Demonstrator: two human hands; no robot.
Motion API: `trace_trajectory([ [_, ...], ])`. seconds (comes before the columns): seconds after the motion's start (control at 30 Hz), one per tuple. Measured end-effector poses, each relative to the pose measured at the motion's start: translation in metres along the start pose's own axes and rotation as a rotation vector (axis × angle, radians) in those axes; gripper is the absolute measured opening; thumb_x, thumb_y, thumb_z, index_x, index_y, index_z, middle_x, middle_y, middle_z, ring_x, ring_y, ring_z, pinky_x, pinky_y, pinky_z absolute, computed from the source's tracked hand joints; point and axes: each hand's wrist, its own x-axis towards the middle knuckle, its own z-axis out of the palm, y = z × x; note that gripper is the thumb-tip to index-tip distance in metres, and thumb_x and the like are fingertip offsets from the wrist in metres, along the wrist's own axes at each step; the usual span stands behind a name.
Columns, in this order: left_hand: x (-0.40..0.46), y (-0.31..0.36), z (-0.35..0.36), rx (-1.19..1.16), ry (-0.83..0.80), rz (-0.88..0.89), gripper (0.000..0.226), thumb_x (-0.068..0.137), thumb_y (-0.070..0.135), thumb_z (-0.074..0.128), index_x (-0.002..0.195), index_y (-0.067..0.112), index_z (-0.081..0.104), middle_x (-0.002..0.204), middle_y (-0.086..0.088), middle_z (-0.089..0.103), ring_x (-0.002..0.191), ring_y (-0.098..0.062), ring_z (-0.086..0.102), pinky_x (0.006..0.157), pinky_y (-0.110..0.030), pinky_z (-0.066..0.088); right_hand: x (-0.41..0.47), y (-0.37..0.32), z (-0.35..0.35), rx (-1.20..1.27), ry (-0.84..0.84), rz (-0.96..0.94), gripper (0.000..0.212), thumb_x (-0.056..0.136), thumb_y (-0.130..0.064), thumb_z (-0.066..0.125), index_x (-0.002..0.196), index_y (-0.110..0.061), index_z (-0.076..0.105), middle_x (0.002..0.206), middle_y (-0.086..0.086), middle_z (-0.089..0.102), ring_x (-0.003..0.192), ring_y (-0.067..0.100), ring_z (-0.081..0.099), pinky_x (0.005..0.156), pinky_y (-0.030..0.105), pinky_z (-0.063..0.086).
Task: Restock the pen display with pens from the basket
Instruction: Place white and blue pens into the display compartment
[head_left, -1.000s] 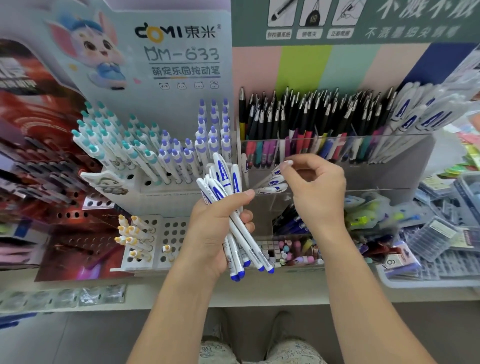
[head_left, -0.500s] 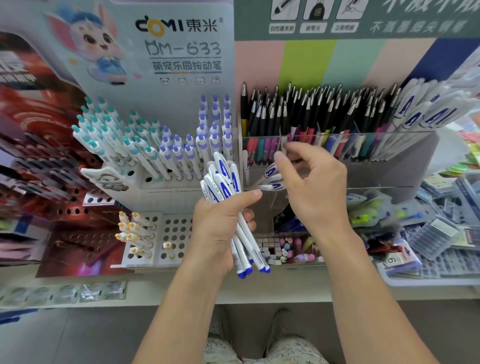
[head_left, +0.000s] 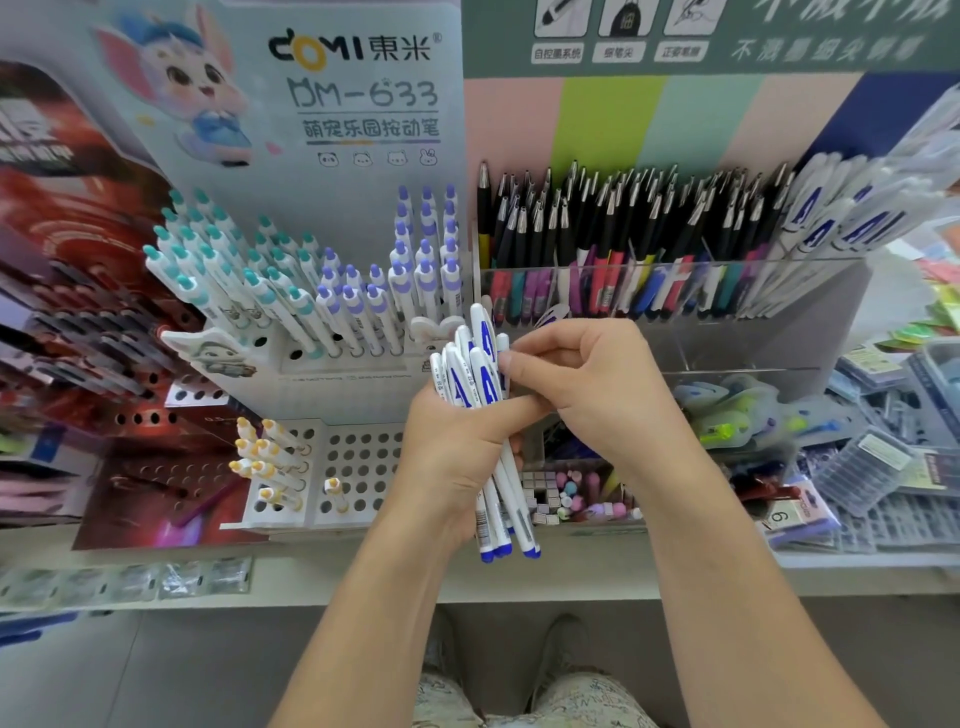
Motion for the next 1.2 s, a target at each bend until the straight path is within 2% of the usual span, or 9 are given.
trace_trajectory([
  [0.1, 0.0, 0.001, 0.0, 0.057, 0.014, 0.004, 0.024, 0.073, 0.001, 0.081, 0.087, 0.014, 0.068, 0.057, 0.007, 0.063, 0.052, -0.009, 0.058, 0.055, -0.026, 0.047, -0.002, -0.004, 0.002, -0.015, 0.103, -0.064, 0.033, 0.08, -0.048, 0.079, 0.079, -0.016, 0.073, 0.076, -0.002, 0.074, 0.07, 0.011, 0.07, 0.071, 0.035, 0.061],
  [0.2, -0.001, 0.0, -0.001, 0.069, 0.027, 0.013, 0.029, 0.075, -0.008, 0.076, 0.098, 0.009, 0.07, 0.058, 0.007, 0.066, 0.051, -0.006, 0.061, 0.051, -0.021, 0.048, -0.004, -0.007, 0.003, -0.143, 0.006, -0.076, 0.035, 0.071, -0.046, 0.088, 0.071, -0.014, 0.073, 0.068, -0.001, 0.071, 0.058, 0.005, 0.061, 0.058, 0.023, 0.053],
  [0.37, -0.003, 0.002, -0.007, 0.025, -0.055, -0.006, 0.019, 0.079, -0.003, 0.076, 0.089, 0.011, 0.068, 0.055, 0.006, 0.064, 0.049, -0.007, 0.061, 0.049, -0.021, 0.048, -0.002, -0.007, 0.004, -0.081, -0.069, -0.012, 0.022, 0.085, -0.032, 0.08, 0.074, -0.013, 0.078, 0.072, 0.002, 0.075, 0.071, 0.017, 0.072, 0.071, 0.036, 0.062],
  [0.5, -0.003, 0.004, -0.009, -0.037, -0.092, 0.002, 0.021, 0.07, 0.012, 0.078, 0.087, 0.011, 0.066, 0.056, 0.004, 0.065, 0.05, -0.008, 0.062, 0.048, -0.021, 0.049, -0.001, -0.01, 0.01, -0.09, -0.039, -0.022, 0.021, 0.09, -0.029, 0.074, 0.074, -0.016, 0.076, 0.073, -0.003, 0.076, 0.065, 0.004, 0.07, 0.061, 0.028, 0.057],
  [0.7, 0.001, 0.002, -0.022, -0.057, -0.127, -0.017, 0.037, 0.064, 0.02, 0.078, 0.097, 0.008, 0.068, 0.068, 0.0, 0.07, 0.059, -0.013, 0.064, 0.054, -0.023, 0.052, 0.002, -0.017, 0.017, -0.037, -0.055, 0.036, 0.024, 0.094, -0.019, 0.067, 0.079, 0.0, 0.071, 0.075, 0.012, 0.075, 0.066, 0.022, 0.075, 0.058, 0.036, 0.063],
  [0.8, 0.0, 0.001, -0.026, -0.192, -0.183, -0.121, 0.027, 0.067, 0.019, 0.076, 0.091, 0.01, 0.07, 0.065, 0.002, 0.065, 0.051, -0.009, 0.057, 0.047, -0.02, 0.049, 0.006, -0.016, 0.015, 0.217, 0.045, 0.087, 0.027, 0.096, -0.008, 0.056, 0.081, 0.014, 0.061, 0.07, 0.022, 0.068, 0.06, 0.028, 0.071, 0.051, 0.035, 0.06],
  [0.97, 0.001, -0.001, -0.027, -0.229, -0.084, -0.149, 0.022, 0.078, 0.002, 0.073, 0.094, 0.008, 0.058, 0.06, 0.003, 0.052, 0.049, -0.009, 0.045, 0.042, -0.018, 0.041, 0.016, -0.008, -0.007, 0.642, 0.431, -0.062, 0.023, 0.101, -0.013, 0.058, 0.081, -0.007, 0.068, 0.067, -0.002, 0.063, 0.064, 0.013, 0.063, 0.056, 0.024, 0.055],
  [1.07, 0.001, 0.0, -0.029, -0.223, -0.032, -0.132, 0.021, 0.085, -0.003, 0.069, 0.097, 0.01, 0.058, 0.062, 0.002, 0.052, 0.048, -0.008, 0.045, 0.042, -0.019, 0.041, 0.019, 0.004, -0.016, 0.577, 0.615, -0.209, 0.02, 0.102, -0.015, 0.059, 0.091, -0.004, 0.07, 0.078, 0.005, 0.071, 0.072, 0.02, 0.071, 0.065, 0.028, 0.059],
  [1.2, 0.004, -0.001, -0.032, -0.174, 0.0, -0.124, 0.02, 0.086, -0.004, 0.069, 0.101, 0.008, 0.061, 0.063, 0.001, 0.053, 0.049, -0.009, 0.046, 0.043, -0.02, 0.043, 0.022, 0.024, -0.011, 0.255, 0.646, -0.31, 0.007, 0.098, -0.015, 0.064, 0.098, -0.012, 0.071, 0.087, 0.006, 0.075, 0.082, 0.022, 0.073, 0.071, 0.032, 0.061],
])
